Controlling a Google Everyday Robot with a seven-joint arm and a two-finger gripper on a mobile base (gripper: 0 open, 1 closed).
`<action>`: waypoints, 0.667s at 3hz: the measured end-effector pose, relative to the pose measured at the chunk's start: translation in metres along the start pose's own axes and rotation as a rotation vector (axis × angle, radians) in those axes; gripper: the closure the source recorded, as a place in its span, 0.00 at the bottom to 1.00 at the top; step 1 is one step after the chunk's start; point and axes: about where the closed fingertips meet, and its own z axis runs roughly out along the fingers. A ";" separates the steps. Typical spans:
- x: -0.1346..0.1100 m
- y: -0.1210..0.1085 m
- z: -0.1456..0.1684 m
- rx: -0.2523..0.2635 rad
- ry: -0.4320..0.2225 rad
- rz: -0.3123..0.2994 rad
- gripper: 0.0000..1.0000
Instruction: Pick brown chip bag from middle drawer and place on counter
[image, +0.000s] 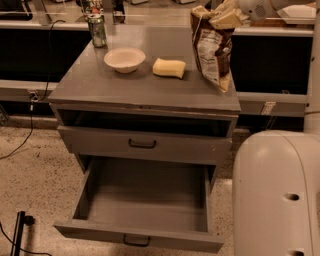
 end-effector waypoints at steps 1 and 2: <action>0.027 -0.007 0.021 0.019 0.141 0.041 0.82; 0.031 -0.008 0.026 0.021 0.156 0.045 0.57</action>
Offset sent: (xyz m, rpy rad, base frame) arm 0.0213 -0.0067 -0.0251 -0.0840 0.0561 -0.0990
